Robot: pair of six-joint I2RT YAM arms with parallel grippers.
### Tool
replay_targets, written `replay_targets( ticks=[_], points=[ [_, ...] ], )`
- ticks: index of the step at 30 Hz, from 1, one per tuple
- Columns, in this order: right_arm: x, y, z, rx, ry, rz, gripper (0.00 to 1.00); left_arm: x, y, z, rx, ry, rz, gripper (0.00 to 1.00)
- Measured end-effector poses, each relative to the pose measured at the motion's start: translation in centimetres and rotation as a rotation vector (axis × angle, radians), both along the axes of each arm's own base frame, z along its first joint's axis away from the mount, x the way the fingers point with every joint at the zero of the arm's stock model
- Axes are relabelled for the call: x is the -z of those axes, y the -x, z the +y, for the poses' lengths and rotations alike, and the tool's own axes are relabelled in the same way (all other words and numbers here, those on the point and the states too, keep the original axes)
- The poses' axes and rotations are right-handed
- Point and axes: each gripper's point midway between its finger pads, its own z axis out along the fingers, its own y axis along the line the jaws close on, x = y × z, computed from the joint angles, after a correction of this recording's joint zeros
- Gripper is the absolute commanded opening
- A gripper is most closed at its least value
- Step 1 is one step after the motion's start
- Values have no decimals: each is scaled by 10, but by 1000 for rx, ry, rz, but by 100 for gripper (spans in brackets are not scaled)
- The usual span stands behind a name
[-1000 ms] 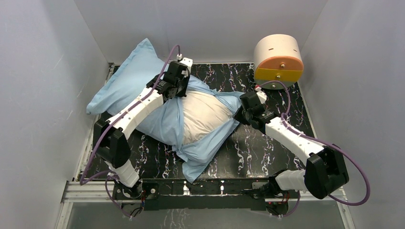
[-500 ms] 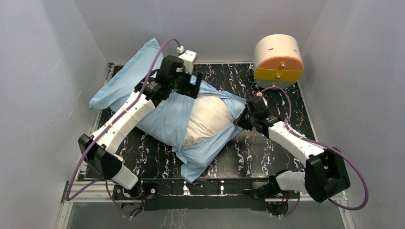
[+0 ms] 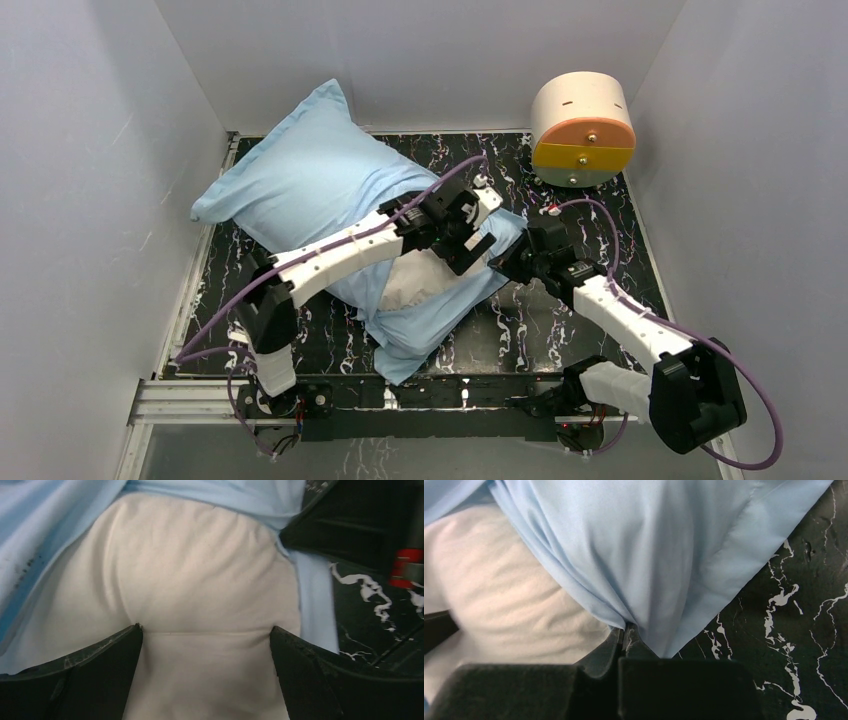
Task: Remove the pillowcase from the pillow
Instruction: Remove the pillow from the pillowcase.
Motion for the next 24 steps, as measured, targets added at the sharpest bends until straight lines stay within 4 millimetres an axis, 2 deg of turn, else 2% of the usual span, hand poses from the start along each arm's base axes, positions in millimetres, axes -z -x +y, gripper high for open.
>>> replay_targets(
  ticks=[2,4,7,9,10,14,19,21,24],
  points=[
    [-1,1,-1,22,-25,-6,4,34,-3,3,-11,-82,33,98],
    [-1,2,-2,39,-41,-11,4,52,-5,6,-22,-121,36,91],
    [-1,1,-4,58,-53,-8,2,55,-15,11,-82,-145,-22,48],
    [0,-1,-8,73,-47,-7,0,58,-21,17,-140,-181,-86,10],
    [0,-2,-10,80,-42,-6,0,59,-25,21,-171,-196,-116,0],
    [1,-8,-25,129,-36,9,0,57,-35,34,-258,-178,-163,0],
    [6,-16,-38,158,-116,58,0,33,-47,57,-323,-21,-99,0],
    [7,-15,-36,137,-167,63,0,19,-48,65,-325,42,-74,0],
    [7,-11,-26,75,-216,83,5,8,-37,71,-271,101,-32,0]
  ],
)
